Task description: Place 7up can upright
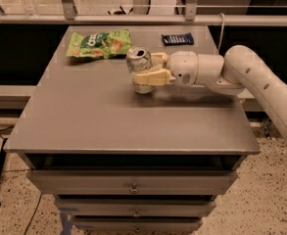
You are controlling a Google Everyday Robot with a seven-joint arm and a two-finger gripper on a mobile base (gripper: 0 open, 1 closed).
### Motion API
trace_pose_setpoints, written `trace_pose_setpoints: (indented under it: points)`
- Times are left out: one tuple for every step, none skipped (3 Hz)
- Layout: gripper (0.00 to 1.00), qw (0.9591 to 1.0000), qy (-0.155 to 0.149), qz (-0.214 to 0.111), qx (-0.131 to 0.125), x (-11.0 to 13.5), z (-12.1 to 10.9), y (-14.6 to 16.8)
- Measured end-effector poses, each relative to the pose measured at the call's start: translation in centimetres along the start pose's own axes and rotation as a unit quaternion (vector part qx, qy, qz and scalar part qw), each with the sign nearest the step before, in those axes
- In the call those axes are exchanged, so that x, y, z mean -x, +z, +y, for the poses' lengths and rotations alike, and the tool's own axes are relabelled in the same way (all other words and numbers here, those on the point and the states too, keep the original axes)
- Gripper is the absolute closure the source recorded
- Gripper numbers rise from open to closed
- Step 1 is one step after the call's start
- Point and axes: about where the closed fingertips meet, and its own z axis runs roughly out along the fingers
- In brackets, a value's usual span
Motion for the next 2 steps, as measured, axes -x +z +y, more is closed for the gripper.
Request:
trace_pose_setpoints:
  points:
    - [0.58,1.0,0.001,-0.001,0.002,-0.1,-0.1,0.04]
    - [0.35,1.0,0.001,0.0,0.004,-0.14,-0.16,0.03]
